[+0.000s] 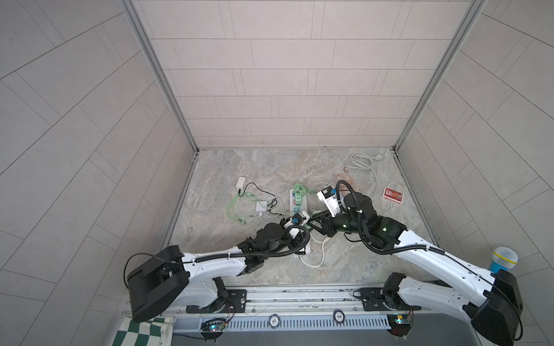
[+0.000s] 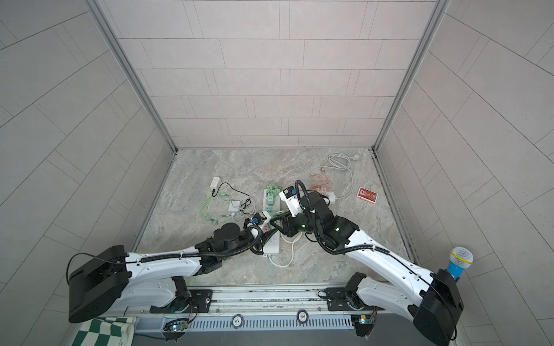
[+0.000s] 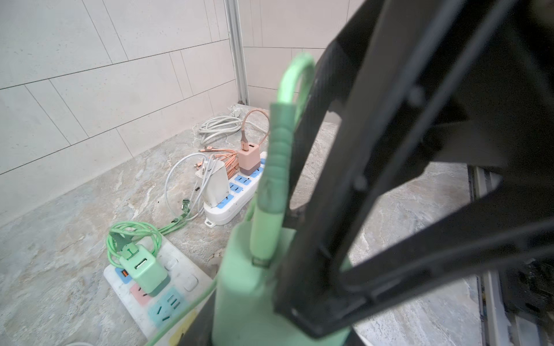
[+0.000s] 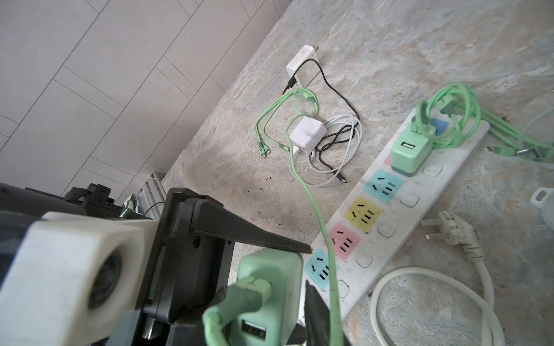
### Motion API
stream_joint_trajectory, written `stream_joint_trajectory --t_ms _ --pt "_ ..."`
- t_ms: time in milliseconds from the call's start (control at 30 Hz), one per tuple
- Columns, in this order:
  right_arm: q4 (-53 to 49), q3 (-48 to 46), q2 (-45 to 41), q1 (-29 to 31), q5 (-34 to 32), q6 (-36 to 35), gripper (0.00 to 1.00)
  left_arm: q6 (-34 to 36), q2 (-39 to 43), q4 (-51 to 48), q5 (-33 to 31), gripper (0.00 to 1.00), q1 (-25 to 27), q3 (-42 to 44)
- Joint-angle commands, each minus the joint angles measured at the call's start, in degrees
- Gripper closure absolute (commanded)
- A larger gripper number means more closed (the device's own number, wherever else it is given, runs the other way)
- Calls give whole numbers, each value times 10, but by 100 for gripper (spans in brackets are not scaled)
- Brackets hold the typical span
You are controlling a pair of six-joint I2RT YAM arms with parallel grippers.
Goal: Insert the plug
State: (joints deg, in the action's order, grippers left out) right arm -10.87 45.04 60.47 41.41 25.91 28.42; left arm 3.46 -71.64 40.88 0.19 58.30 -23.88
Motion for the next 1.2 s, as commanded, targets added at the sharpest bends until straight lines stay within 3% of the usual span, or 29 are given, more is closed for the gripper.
stream_joint_trajectory --t_ms 0,133,300,467,533,633,833,967,1033,1167 --pt "-1 15 16 12 -21 -11 61 6 3 46 -12 74 3 6" --pt "-5 17 32 20 -40 -15 62 15 3 49 -19 74 3 7" --pt "2 21 39 20 -79 -19 81 15 -15 65 -14 71 3 11" --pt "8 29 69 20 -114 -20 87 8 -26 90 -33 62 3 22" --pt "20 29 83 21 -122 -16 88 7 -27 96 -45 43 3 27" --pt "35 29 99 20 -145 -9 91 -7 -30 100 -99 1 4 29" --pt "16 67 158 11 -209 -2 93 -20 -14 88 -221 0 3 37" --pt "2 109 219 1 -201 -2 94 -22 15 43 -291 0 3 37" --pt "-7 135 251 -4 -186 -5 94 -57 28 28 -355 0 1 44" --pt "-12 169 282 -9 -168 -5 95 -74 9 75 -426 0 -6 68"
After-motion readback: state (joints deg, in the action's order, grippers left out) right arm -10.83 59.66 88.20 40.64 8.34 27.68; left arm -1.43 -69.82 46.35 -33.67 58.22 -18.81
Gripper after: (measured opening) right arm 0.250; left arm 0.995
